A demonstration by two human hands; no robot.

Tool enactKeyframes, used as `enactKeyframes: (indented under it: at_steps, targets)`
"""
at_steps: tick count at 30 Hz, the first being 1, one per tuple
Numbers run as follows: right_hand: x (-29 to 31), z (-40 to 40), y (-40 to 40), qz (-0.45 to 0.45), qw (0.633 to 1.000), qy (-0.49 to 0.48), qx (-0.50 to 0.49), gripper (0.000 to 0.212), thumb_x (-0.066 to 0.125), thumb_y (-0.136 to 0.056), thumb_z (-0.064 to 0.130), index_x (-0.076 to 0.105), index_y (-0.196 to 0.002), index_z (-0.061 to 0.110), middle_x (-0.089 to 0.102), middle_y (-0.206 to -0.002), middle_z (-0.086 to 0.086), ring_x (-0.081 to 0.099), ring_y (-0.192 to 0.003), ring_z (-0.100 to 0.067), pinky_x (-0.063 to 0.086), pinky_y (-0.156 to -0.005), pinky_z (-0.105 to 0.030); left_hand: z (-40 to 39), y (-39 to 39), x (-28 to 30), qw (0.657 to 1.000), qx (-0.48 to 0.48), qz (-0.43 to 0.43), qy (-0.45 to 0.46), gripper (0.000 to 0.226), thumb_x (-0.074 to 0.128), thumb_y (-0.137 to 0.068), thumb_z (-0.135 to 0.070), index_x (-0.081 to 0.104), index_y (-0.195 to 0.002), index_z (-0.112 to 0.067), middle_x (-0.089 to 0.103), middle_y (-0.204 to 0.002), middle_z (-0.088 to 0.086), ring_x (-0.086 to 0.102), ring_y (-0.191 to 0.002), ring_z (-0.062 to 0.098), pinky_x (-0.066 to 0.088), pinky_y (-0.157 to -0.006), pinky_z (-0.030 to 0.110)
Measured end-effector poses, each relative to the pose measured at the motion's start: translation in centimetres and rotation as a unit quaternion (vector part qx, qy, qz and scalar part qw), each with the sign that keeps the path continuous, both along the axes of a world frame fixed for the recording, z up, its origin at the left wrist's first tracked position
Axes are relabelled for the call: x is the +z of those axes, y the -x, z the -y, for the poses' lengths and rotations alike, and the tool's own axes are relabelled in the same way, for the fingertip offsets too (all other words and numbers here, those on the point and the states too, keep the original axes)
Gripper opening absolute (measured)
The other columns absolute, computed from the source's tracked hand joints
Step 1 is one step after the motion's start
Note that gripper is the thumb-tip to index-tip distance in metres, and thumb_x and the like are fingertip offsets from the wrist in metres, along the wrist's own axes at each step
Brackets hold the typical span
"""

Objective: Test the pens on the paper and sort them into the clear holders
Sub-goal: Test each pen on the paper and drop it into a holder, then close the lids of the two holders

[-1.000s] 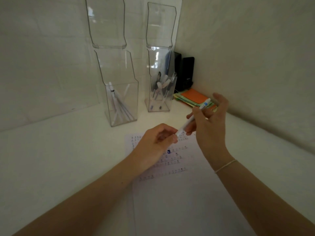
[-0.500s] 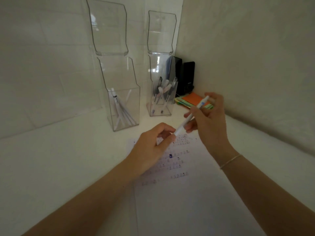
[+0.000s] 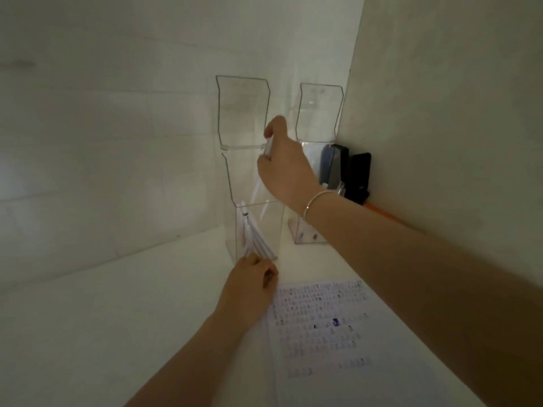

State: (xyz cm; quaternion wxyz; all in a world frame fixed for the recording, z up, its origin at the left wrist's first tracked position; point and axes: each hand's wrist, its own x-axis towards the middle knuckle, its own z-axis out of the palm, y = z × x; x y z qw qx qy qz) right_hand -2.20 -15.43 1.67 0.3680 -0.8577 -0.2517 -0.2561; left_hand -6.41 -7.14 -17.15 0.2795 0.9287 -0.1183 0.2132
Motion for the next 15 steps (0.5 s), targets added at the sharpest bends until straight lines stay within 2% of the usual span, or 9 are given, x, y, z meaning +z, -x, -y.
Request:
enactKeyframes:
  at_steps: [3, 5, 7, 8, 9, 10, 12, 14, 15]
  targets:
    - [-1.7, -0.5, -0.6, -0.042, 0.984, 0.171, -0.040, 0.031, 0.045, -0.088, 0.005, 0.042, -0.118, 0.009, 0.049, -0.075, 0.000, 0.055, -0.077, -0.024, 0.037, -0.079, -0.033, -0.1, -0.2, -0.2, 1.000, 0.003, 0.004, -0.008, 0.017, 0.053, -0.090, -0.023, 0.066, -0.098, -0.017, 0.057, -0.100, 0.002, 0.052, -0.097, 0.019, 0.045, -0.086, 0.031]
    - [-2.3, -0.3, -0.7, -0.075, 0.960, 0.265, -0.051, 0.025, 0.046, -0.088, 0.013, 0.049, -0.113, 0.013, 0.058, -0.094, -0.003, 0.057, -0.094, -0.025, 0.028, -0.087, -0.033, -0.1, -0.2, -0.2, 1.000, 0.002, 0.002, -0.008, 0.018, 0.052, -0.091, -0.023, 0.066, -0.100, -0.018, 0.058, -0.100, 0.001, 0.052, -0.098, 0.018, 0.045, -0.086, 0.030]
    - [-2.1, 0.2, -1.0, -0.101, 0.955, 0.275, -0.054, 0.021, 0.047, -0.091, 0.023, 0.055, -0.110, 0.018, 0.060, -0.104, -0.001, 0.056, -0.103, -0.024, 0.029, -0.095, -0.034, 0.0, 0.1, 0.4, 0.999, 0.014, 0.008, 0.034, 0.016, 0.053, -0.090, -0.023, 0.066, -0.099, -0.020, 0.060, -0.099, -0.002, 0.054, -0.094, 0.013, 0.047, -0.083, 0.029]
    - [-1.8, 0.7, -1.1, -0.123, 0.961, 0.244, -0.047, 0.021, 0.048, -0.092, 0.027, 0.059, -0.109, 0.020, 0.060, -0.105, -0.001, 0.056, -0.104, -0.023, 0.033, -0.098, -0.034, 0.0, 0.5, 1.2, 0.996, 0.026, 0.035, 0.073, 0.012, 0.056, -0.089, -0.021, 0.066, -0.096, -0.022, 0.061, -0.096, -0.005, 0.055, -0.088, 0.009, 0.049, -0.079, 0.029]
    - [-1.4, 1.2, -1.2, -0.144, 0.970, 0.195, -0.034, 0.021, 0.050, -0.091, 0.028, 0.063, -0.106, 0.020, 0.062, -0.104, -0.001, 0.057, -0.102, -0.022, 0.038, -0.097, -0.032, 0.0, 0.8, 2.2, 0.989, 0.042, 0.075, 0.124, 0.010, 0.058, -0.088, -0.020, 0.066, -0.093, -0.023, 0.061, -0.093, -0.008, 0.056, -0.080, 0.005, 0.050, -0.073, 0.026]
    - [-1.2, 1.7, -1.4, -0.154, 0.977, 0.148, -0.024, 0.020, 0.052, -0.091, 0.027, 0.065, -0.104, 0.019, 0.063, -0.102, -0.001, 0.058, -0.096, -0.019, 0.043, -0.089, -0.027, -0.1, 1.1, 3.4, 0.975, 0.061, 0.119, 0.178, 0.009, 0.059, -0.088, -0.018, 0.065, -0.091, -0.023, 0.061, -0.090, -0.010, 0.055, -0.075, 0.003, 0.049, -0.067, 0.022]
    - [-1.0, 3.1, -2.1, -0.146, 0.986, 0.077, -0.031, 0.018, 0.052, -0.091, 0.018, 0.067, -0.102, 0.016, 0.060, -0.094, 0.000, 0.056, -0.078, -0.012, 0.044, -0.065, -0.013, -1.0, 1.4, 6.1, 0.933, 0.089, 0.209, 0.281, 0.009, 0.059, -0.089, -0.014, 0.063, -0.090, -0.021, 0.060, -0.089, -0.007, 0.056, -0.073, 0.005, 0.045, -0.062, 0.015]
    - [-1.1, 4.6, -3.0, -0.157, 0.986, 0.014, -0.056, 0.019, 0.049, -0.089, 0.008, 0.064, -0.098, 0.015, 0.056, -0.089, 0.001, 0.051, -0.065, -0.009, 0.040, -0.047, -0.006, -2.0, 1.0, 9.3, 0.891, 0.104, 0.255, 0.362, 0.010, 0.056, -0.090, -0.012, 0.060, -0.091, -0.021, 0.058, -0.094, -0.003, 0.055, -0.077, 0.005, 0.041, -0.064, 0.011]
    - [-1.1, 5.2, -3.5, -0.176, 0.982, -0.008, -0.068, 0.020, 0.048, -0.089, 0.005, 0.063, -0.096, 0.016, 0.055, -0.086, 0.000, 0.051, -0.063, -0.010, 0.041, -0.045, -0.008, -2.7, 0.1, 10.8, 0.878, 0.114, 0.250, 0.392, 0.009, 0.055, -0.091, -0.013, 0.058, -0.094, -0.021, 0.057, -0.098, -0.001, 0.054, -0.081, 0.004, 0.040, -0.067, 0.009]
